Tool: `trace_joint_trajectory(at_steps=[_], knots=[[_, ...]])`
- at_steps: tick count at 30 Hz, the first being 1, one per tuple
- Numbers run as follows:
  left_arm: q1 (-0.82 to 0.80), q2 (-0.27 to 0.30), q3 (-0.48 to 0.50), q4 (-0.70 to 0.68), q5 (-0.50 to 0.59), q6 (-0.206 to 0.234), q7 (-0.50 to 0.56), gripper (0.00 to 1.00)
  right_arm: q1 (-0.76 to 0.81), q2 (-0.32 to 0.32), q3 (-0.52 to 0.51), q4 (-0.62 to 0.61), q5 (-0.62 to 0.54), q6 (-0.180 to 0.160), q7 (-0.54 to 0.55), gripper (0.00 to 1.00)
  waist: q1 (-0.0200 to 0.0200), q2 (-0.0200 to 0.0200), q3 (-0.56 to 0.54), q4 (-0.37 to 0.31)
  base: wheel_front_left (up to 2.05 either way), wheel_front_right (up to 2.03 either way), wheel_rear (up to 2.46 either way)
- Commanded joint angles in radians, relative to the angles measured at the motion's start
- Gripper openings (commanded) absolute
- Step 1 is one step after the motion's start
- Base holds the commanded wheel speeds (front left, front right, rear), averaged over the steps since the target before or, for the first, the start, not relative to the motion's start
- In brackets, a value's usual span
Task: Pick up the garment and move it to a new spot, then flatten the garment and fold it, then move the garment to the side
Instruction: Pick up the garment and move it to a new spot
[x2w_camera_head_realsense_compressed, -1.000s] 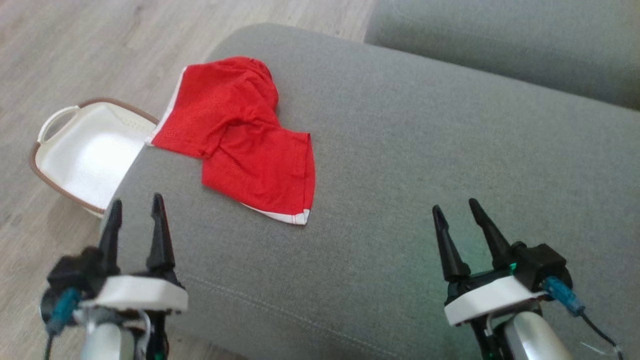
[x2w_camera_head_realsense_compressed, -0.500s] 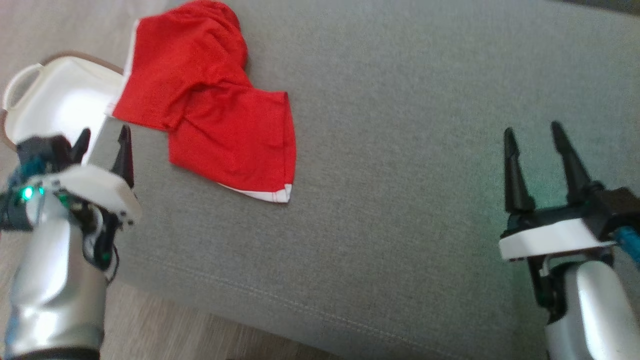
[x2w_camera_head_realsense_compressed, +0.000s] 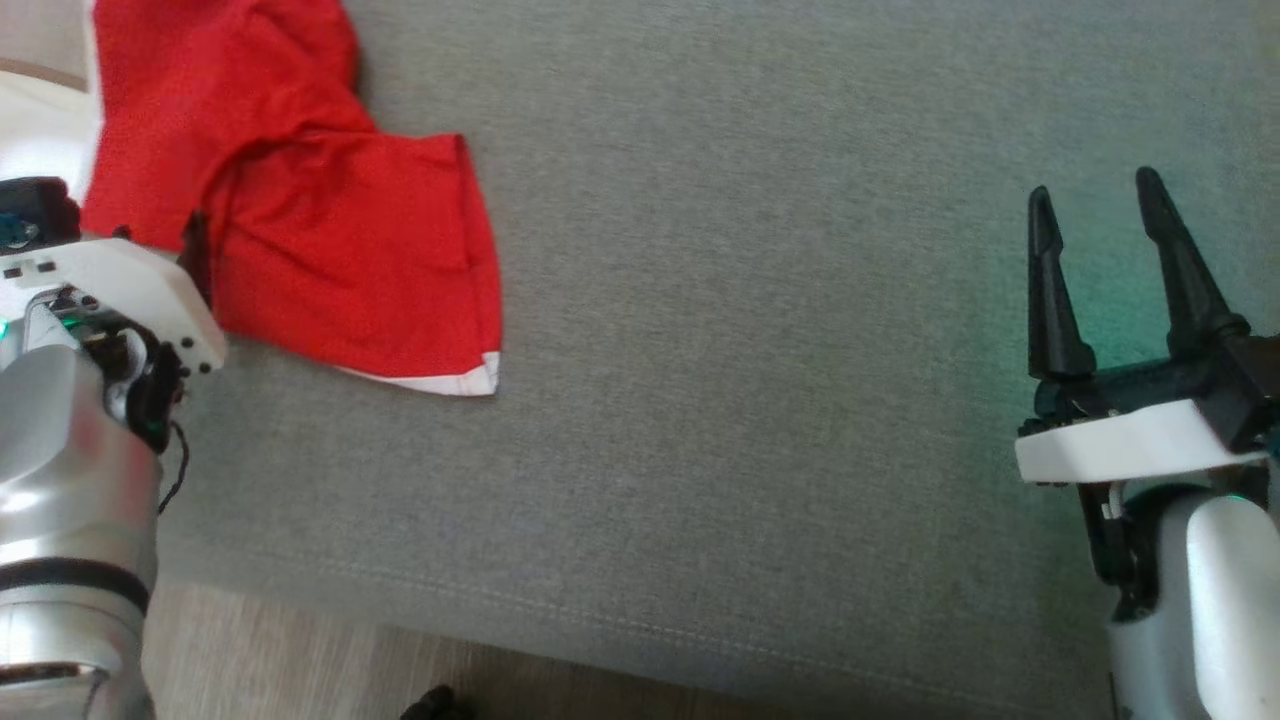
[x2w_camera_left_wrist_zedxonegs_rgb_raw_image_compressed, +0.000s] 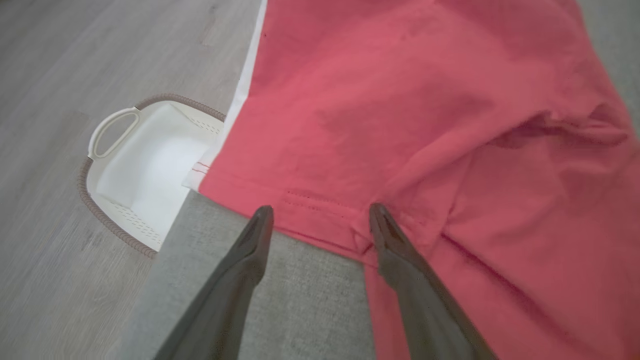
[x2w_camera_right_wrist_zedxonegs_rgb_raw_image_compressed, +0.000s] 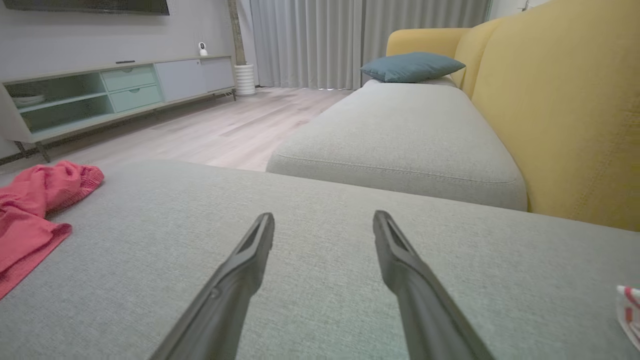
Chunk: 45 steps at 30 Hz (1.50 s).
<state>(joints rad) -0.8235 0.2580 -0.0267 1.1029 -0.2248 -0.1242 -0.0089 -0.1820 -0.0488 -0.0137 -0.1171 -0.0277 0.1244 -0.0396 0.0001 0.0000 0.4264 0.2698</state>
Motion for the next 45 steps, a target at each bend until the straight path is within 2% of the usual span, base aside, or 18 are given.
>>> trace_joint_trajectory(at_steps=[1,7,9,16,19,22,26,32,38,45], knots=[[-0.037,0.076,0.024,0.013,-0.011,0.001,0.001,1.0,-0.006,-0.001,0.021,-0.049,-0.008,0.006,0.008,1.0,-0.0001,0.0,0.023,-0.027,0.0,0.0,0.0],[-0.075,0.085,0.017,0.118,-0.022,0.0,0.036,1.0,-0.009,-0.004,0.016,-0.072,-0.012,0.006,0.015,1.0,-0.0001,0.0,0.041,-0.056,0.0,0.0,0.0],[-0.079,0.086,0.007,0.132,-0.023,-0.002,0.041,0.0,-0.012,-0.003,0.013,-0.076,-0.013,0.006,0.015,1.0,-0.0001,0.0,0.046,-0.061,0.0,0.0,0.0],[-0.102,0.117,-0.012,0.115,-0.002,0.029,-0.114,0.0,-0.017,-0.002,0.019,-0.05,0.001,0.006,-0.006,1.0,-0.0001,0.0,0.027,-0.081,0.0,0.0,0.0],[-0.125,0.131,-0.024,0.08,0.014,0.047,-0.211,0.0,-0.019,-0.002,0.025,-0.021,0.019,0.006,-0.026,1.0,-0.0001,0.0,0.003,-0.09,0.0,0.0,0.0],[-0.145,0.134,-0.039,0.012,0.034,0.058,-0.246,0.0,-0.017,-0.002,0.029,0.017,0.049,0.006,-0.051,1.0,-0.0001,0.0,-0.033,-0.1,0.0,0.0,0.0],[-0.147,0.134,-0.051,-0.176,0.058,0.058,-0.252,0.0,-0.018,-0.002,0.038,0.066,0.085,0.006,-0.085,1.0,-0.0001,0.0,-0.079,-0.12,0.0,0.0,0.0],[-0.098,0.096,-0.095,-0.458,0.092,0.04,-0.253,0.0,-0.022,-0.002,0.053,0.133,0.135,0.006,-0.134,1.0,-0.0001,0.0,-0.143,-0.165,0.0,0.0,0.0],[-0.08,0.038,-0.171,-0.616,0.1,0.023,-0.237,0.0,-0.029,-0.002,0.071,0.188,0.182,0.006,-0.171,1.0,-0.0001,0.0,-0.196,-0.226,0.0,0.0,0.0],[-0.075,-0.029,-0.26,-0.749,0.105,0.016,-0.129,0.0,-0.049,-0.001,0.069,0.225,0.218,0.006,-0.201,1.0,-0.0001,0.0,-0.213,-0.294,0.0,0.0,0.0]])
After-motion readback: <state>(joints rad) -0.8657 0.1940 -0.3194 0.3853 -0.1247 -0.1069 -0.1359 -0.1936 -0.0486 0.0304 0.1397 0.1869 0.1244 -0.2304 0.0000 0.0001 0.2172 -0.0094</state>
